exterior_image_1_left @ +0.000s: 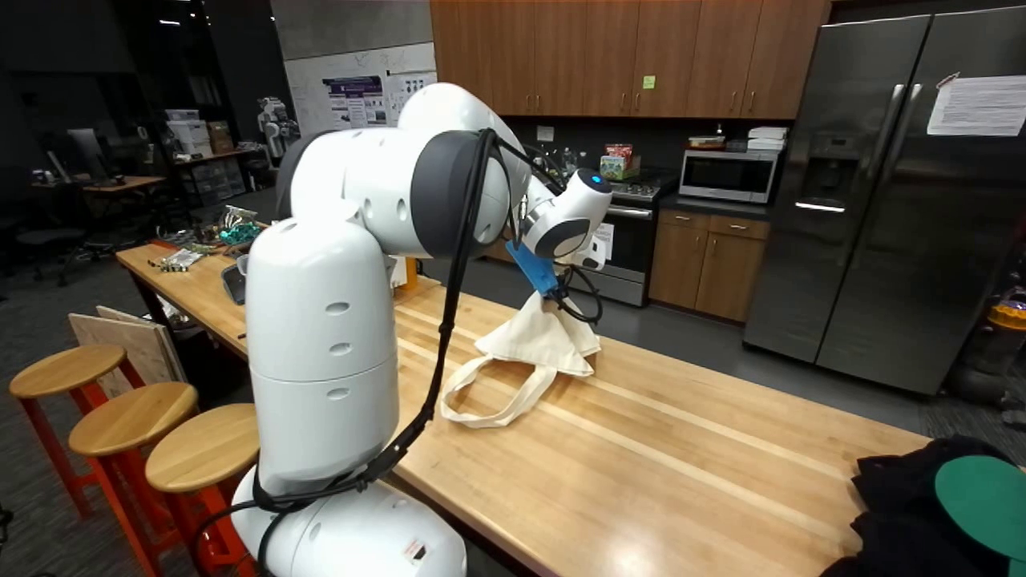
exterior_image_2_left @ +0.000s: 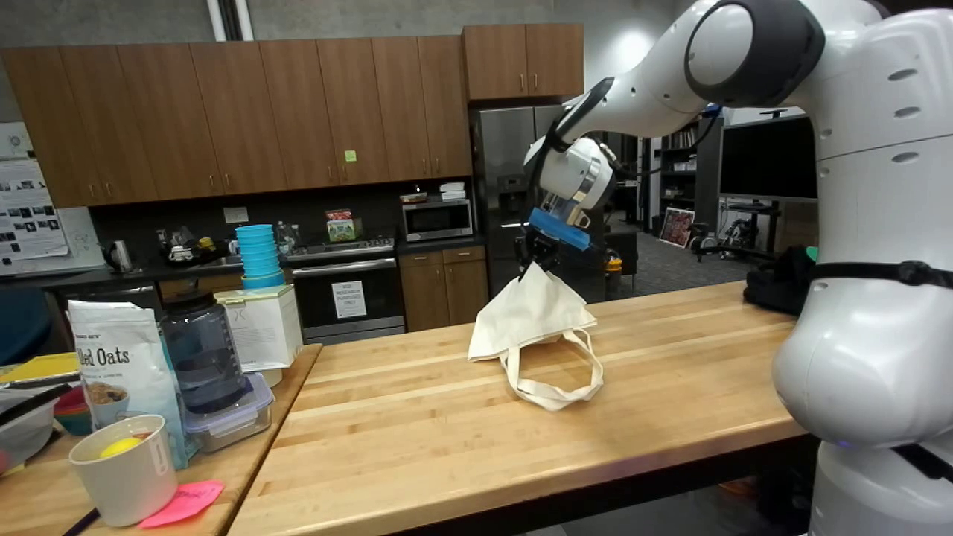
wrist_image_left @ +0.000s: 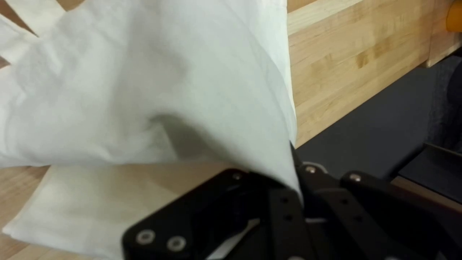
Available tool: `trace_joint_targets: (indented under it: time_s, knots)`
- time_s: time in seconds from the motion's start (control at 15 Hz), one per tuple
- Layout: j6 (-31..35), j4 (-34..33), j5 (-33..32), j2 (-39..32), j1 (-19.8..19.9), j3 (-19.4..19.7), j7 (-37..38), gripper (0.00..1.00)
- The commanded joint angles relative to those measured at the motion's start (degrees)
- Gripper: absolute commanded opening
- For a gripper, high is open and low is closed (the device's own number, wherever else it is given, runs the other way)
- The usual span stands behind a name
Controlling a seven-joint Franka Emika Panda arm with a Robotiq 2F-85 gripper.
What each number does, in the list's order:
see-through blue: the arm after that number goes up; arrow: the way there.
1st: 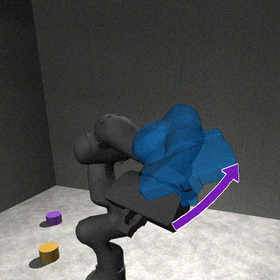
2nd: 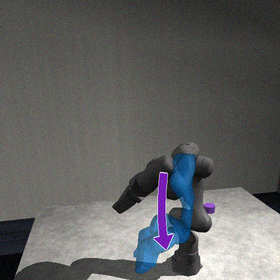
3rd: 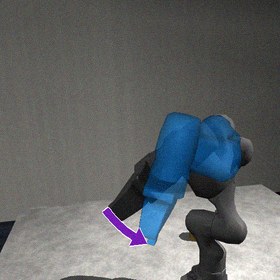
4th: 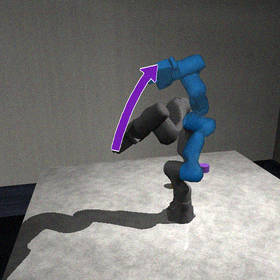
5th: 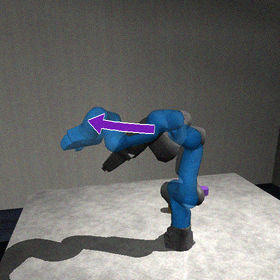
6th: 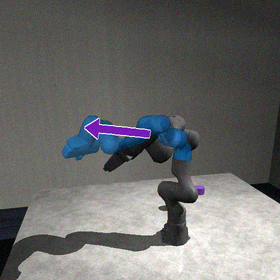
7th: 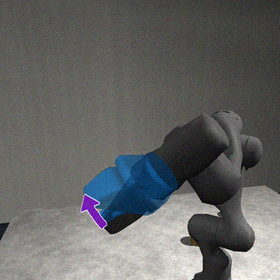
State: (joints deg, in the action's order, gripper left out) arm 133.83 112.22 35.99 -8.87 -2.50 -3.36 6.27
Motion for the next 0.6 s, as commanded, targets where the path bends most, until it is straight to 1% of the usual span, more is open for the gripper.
trace_joint_targets:
  time_s: [0.0, 0.53]
  knots:
    - [0.4, -0.4, -1.9, 0.3, -0.4, -0.3, 1.9, 0.01]
    - [0.6, -0.5, -3.7, 0.2, -0.9, -1.0, 3.0, 0.01]
